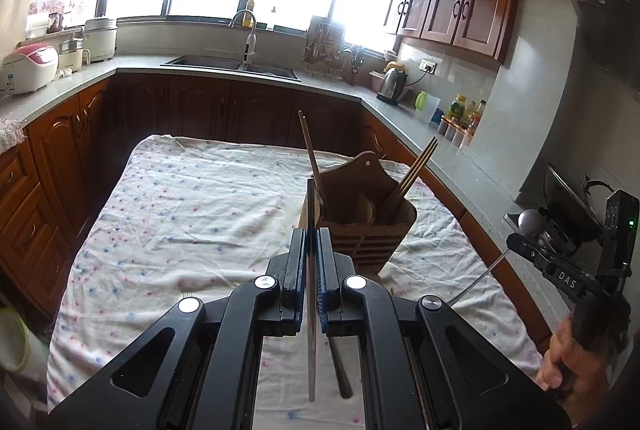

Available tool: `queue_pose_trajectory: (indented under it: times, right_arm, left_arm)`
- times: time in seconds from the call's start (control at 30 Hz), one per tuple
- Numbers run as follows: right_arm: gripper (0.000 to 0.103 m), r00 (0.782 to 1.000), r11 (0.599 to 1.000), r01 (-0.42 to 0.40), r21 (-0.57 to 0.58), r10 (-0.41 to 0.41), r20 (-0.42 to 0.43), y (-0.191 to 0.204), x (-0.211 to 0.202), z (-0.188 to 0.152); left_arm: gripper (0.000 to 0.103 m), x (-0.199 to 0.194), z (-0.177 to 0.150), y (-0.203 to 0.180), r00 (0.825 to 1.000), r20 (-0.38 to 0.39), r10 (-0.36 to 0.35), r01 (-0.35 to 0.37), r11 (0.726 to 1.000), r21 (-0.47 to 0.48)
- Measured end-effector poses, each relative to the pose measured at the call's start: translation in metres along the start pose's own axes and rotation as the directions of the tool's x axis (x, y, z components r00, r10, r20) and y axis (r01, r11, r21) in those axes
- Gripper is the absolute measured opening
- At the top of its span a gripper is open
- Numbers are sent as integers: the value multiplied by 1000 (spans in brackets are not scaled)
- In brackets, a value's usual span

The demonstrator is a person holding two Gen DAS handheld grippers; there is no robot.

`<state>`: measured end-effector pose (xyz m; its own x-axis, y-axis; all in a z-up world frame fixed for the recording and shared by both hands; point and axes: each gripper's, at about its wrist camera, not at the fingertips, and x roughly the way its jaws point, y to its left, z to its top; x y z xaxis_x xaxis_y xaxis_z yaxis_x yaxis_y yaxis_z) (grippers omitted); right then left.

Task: Organize utensils
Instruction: 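Lift the metal chopstick and spoon and carry them over the wooden holder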

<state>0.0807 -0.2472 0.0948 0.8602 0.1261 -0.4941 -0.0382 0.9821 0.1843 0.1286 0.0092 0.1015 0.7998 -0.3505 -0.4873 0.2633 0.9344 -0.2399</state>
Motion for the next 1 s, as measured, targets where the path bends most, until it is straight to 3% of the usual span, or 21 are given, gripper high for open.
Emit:
queue_pose_trajectory:
  times: [0.53,1.0]
  right_arm:
    - [2,1000,1000,-9,-3,9,18,0,6,15]
    - [2,998,1000,-11,-6,11,57,-4,17,41]
  left_arm:
    - [4,2,18,1,999,43,-23,24,1000,-15]
    - [4,8,58,-11,991,128,-45,44,999,8]
